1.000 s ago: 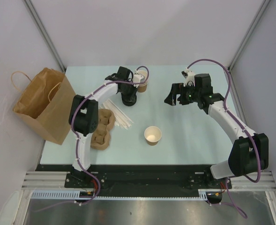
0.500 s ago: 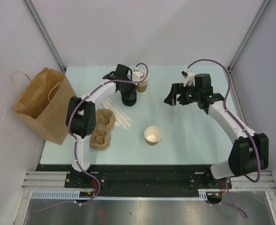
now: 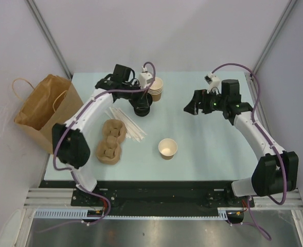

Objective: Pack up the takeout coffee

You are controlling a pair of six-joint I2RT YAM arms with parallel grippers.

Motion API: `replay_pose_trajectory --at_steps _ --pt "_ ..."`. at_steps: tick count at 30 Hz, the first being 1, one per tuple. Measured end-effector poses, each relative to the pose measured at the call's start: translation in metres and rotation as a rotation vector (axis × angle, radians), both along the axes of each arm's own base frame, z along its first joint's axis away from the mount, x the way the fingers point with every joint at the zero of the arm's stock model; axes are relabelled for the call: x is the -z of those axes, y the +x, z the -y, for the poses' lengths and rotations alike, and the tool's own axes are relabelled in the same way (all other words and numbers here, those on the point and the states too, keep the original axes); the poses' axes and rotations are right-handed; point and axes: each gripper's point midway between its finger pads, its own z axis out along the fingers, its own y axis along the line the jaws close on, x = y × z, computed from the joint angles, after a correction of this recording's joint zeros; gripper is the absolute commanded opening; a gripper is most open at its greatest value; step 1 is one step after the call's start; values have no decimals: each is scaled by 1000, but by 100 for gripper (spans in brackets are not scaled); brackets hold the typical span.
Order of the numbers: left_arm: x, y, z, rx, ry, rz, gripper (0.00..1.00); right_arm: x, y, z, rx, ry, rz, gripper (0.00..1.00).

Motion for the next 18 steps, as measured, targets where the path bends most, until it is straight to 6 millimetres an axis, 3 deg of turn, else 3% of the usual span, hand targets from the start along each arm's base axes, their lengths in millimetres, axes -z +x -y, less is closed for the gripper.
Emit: replay_pose_trajectory --at_steps 5,9,12,18 --pt "-77 -64 4 137 -148 10 1 -36 -11 20 -76 -10 145 100" --pt "-117 -112 9 242 -292 -24 0 -76 -32 29 -147 -56 335 99" --pt "-145 -153 14 309 -456 -71 0 -114 -60 23 -218 -62 488 100" --pt "-203 -212 13 408 -752 -35 0 -164 -118 -3 -335 -16 668 98"
